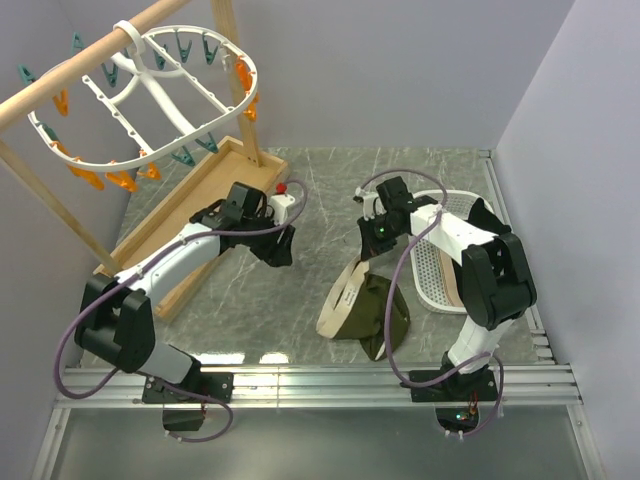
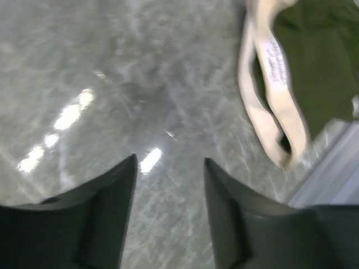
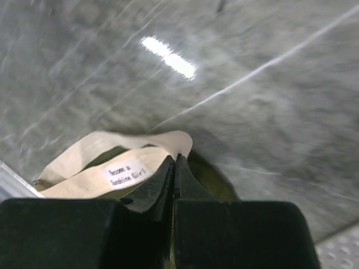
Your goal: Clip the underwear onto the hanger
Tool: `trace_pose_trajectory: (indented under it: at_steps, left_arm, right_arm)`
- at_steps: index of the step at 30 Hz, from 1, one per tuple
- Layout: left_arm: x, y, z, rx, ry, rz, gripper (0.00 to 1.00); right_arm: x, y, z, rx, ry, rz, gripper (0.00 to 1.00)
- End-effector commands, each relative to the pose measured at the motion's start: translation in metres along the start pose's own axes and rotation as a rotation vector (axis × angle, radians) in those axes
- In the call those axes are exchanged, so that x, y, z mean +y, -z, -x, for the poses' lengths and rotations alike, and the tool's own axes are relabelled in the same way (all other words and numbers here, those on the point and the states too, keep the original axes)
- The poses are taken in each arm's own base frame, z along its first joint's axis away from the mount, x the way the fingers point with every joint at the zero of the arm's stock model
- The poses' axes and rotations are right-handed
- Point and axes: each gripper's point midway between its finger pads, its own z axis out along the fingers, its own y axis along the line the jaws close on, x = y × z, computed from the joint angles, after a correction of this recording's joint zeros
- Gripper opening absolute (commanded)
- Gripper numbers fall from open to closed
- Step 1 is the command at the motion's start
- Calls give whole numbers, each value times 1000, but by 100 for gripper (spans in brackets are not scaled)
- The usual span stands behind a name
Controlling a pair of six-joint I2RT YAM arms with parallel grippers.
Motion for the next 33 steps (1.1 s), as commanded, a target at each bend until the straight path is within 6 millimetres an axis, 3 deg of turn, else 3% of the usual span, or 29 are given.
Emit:
trace_pose_trajectory:
  at_steps: [1,6,9,11,16,23,26,28,29,32,33]
  left_arm:
    - [-43,9,15,-138,-62,-202,70]
    - [-80,-11,-22,-38,128,-341,76]
    - [-81,-28,-43,23,236,-335,76]
    - [-72,-43,-54,56,304,-288,76]
    - [-70,-65,-42,28,402,-307,73]
    - [-74,-95,-55,87,521,-346,65]
    - [-76,-102,-54,79,541,-370,58]
    - [-77,-103,-56,88,549,-378,41]
    - [-75,-103,-57,96,547,-372,24]
    - [-67,-97,-53,83,542,-368,8]
    - [-63,-94,-56,105,557,-350,1]
  right_arm:
    - [-17,27,62,-194,17,-112,0]
    - [-36,28,63,-206,-71,-189,0]
    - [-35,27,62,-206,-91,-184,0]
    - [-35,24,61,-202,-98,-176,0]
    - [-40,15,54,-179,-113,-184,0]
    - [-43,11,56,-160,-114,-182,0]
    - [-46,9,56,-151,-121,-179,0]
    - [-47,8,56,-148,-125,-175,0]
    - [-46,6,57,-143,-124,-166,0]
    - [-42,6,60,-139,-121,-141,0]
    - [-41,6,61,-137,-123,-134,5]
